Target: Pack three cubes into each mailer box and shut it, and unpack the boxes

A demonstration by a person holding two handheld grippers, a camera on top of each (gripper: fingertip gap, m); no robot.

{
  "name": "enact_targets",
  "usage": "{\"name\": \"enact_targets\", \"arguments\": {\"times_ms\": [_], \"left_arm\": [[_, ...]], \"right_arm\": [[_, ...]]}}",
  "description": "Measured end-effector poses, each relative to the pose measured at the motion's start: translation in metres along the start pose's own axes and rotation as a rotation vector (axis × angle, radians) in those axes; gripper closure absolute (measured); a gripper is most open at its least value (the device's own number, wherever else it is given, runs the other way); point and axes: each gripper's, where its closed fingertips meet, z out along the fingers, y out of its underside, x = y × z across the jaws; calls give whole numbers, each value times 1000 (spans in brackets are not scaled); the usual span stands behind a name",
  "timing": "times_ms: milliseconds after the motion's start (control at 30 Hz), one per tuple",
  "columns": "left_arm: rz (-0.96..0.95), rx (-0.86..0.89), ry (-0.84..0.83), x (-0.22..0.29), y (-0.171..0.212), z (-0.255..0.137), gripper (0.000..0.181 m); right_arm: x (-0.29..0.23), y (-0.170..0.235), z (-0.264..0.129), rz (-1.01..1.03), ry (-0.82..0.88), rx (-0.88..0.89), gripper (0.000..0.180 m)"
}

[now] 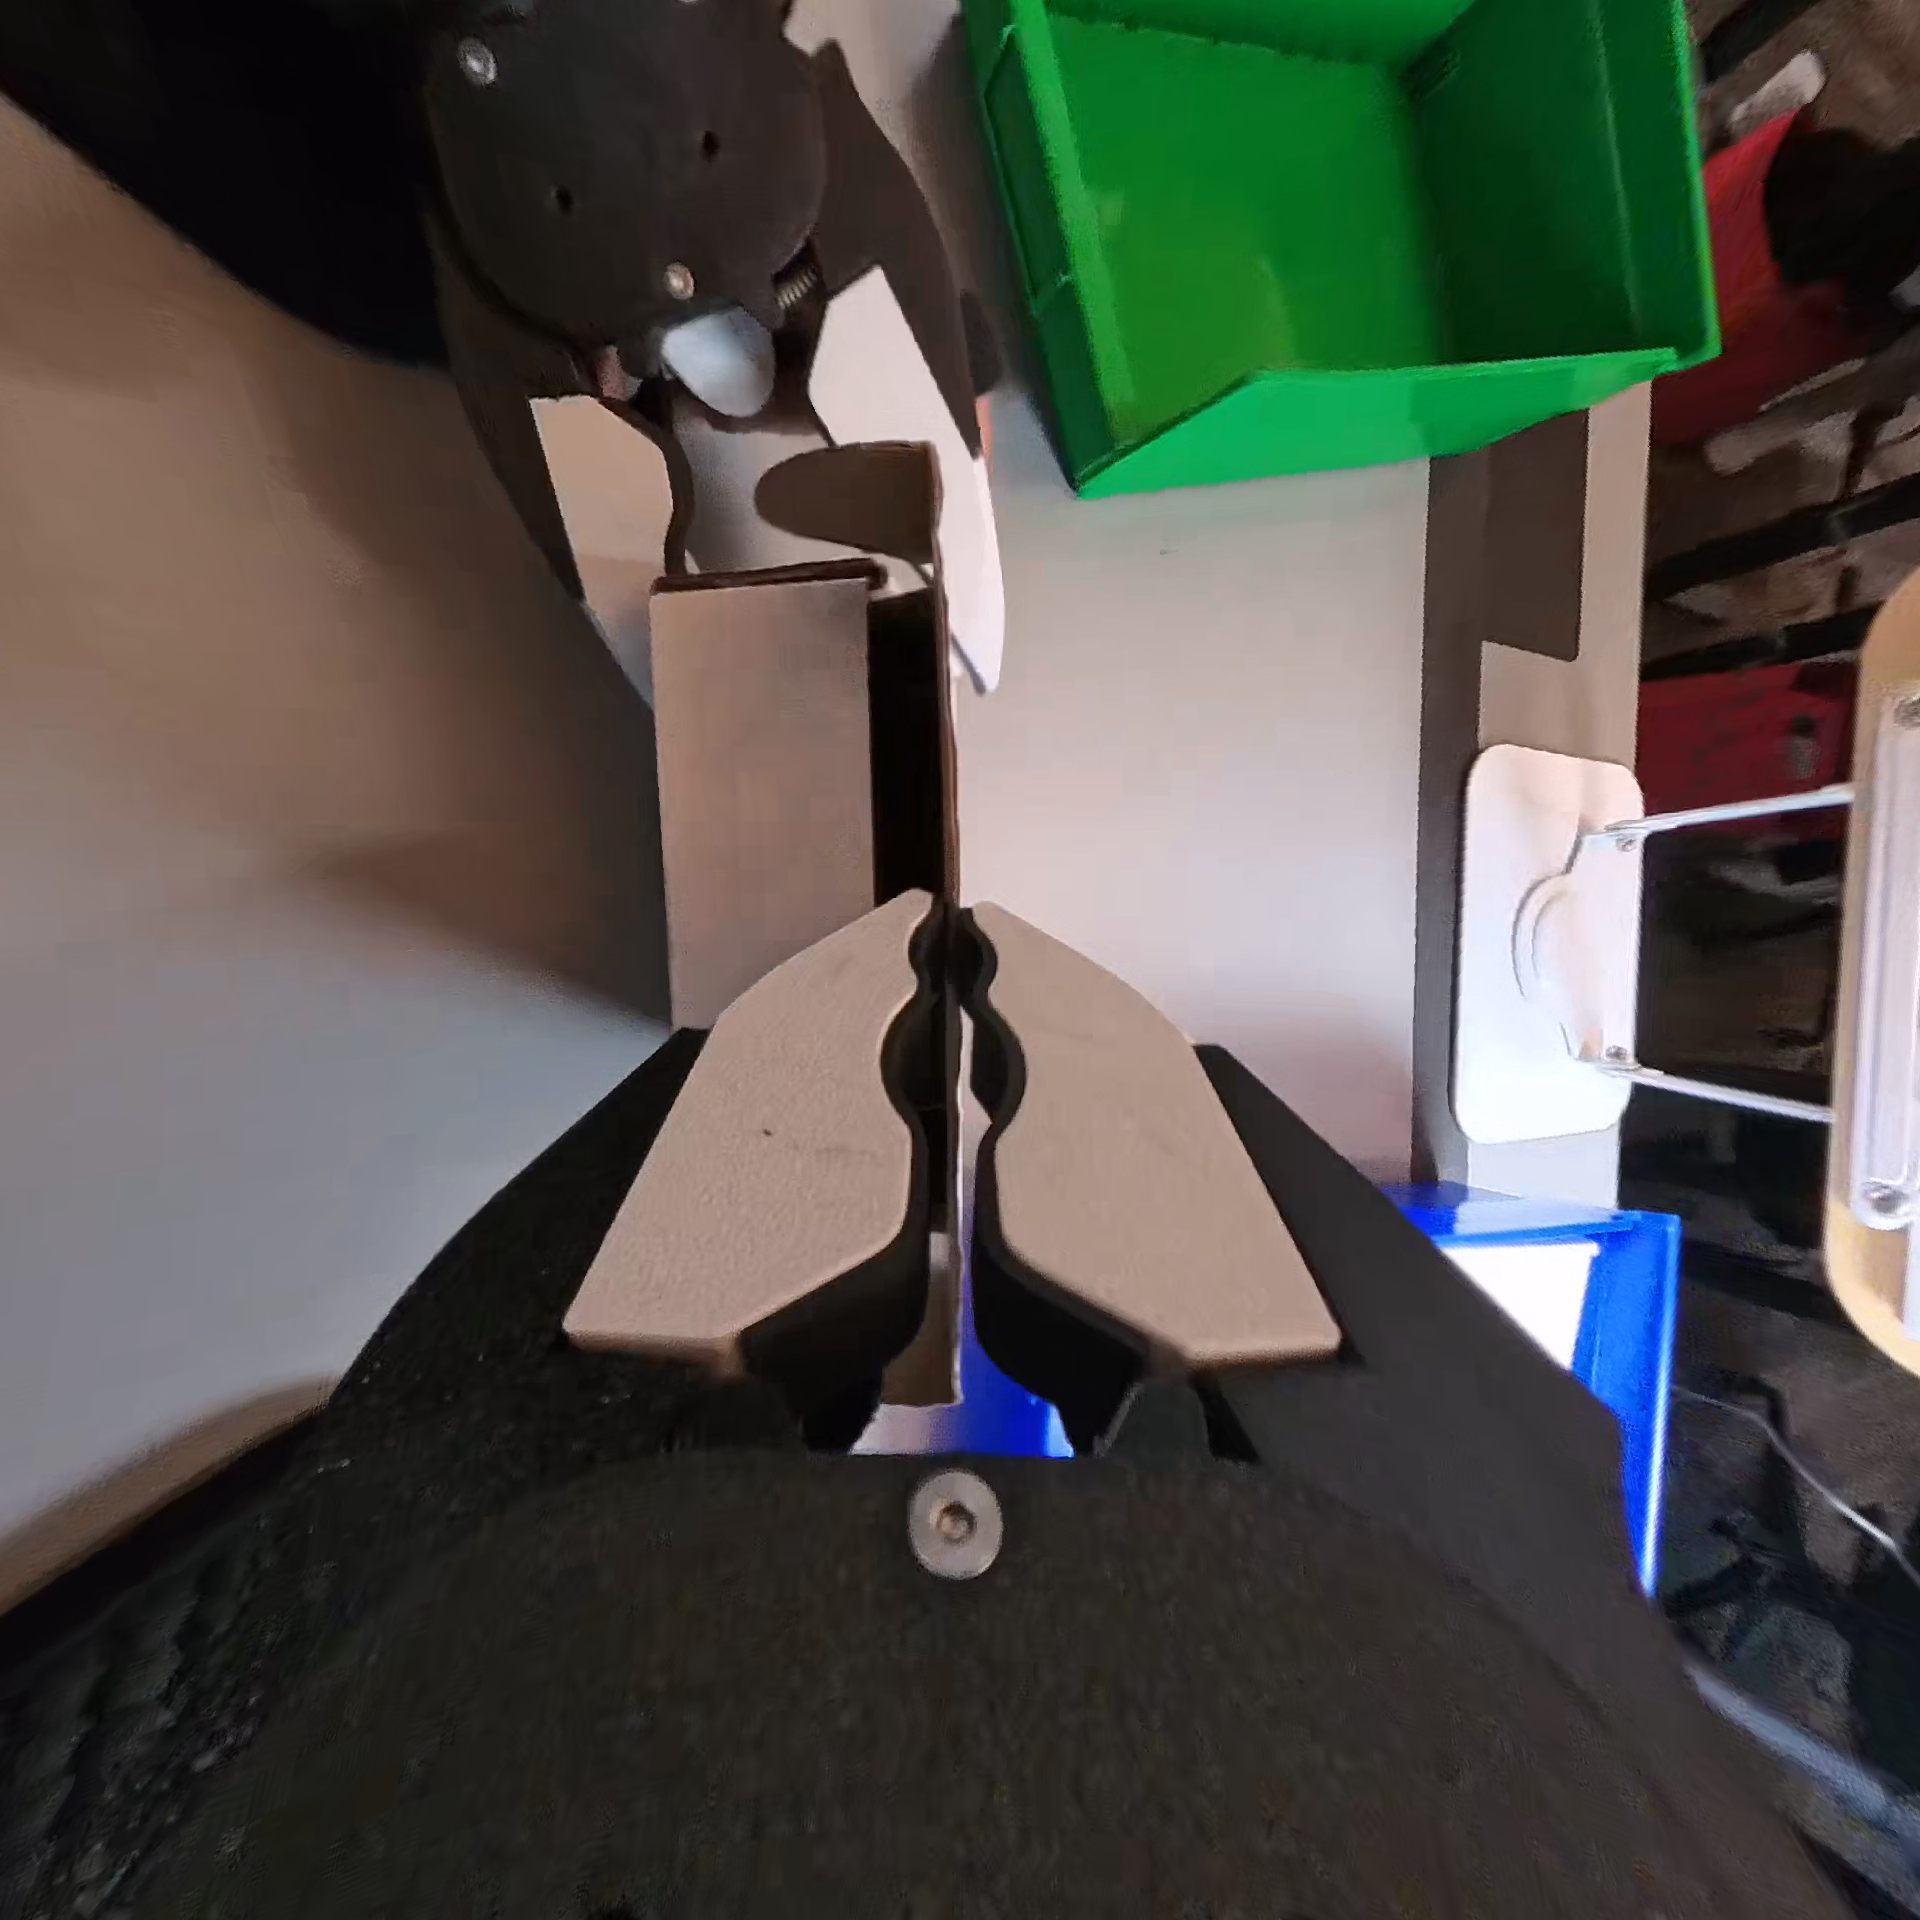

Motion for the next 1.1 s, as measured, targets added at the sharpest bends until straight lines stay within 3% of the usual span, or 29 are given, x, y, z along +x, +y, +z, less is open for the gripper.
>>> {"name": "enact_targets", "arguments": {"times_ms": [100,200,433,733,1100], "left_arm": [[-96,-29,12,-9,15,-12,99],[-250,-4,128,1,19,-28,91],[-412,112,303,14,-2,-50,92],[-282,-28,281,33,17,-34,112],[-301,7,380,52,9,-34,132]], "right_arm": [[14,-4,2,38,-5,-14,179],[18,-8,2,95,-13,3,179],[12,-15,-9,176,-53,25,178],[35,-14,-4,210,-123,14,178],[105,29,74,162,-45,-100,169]]}}
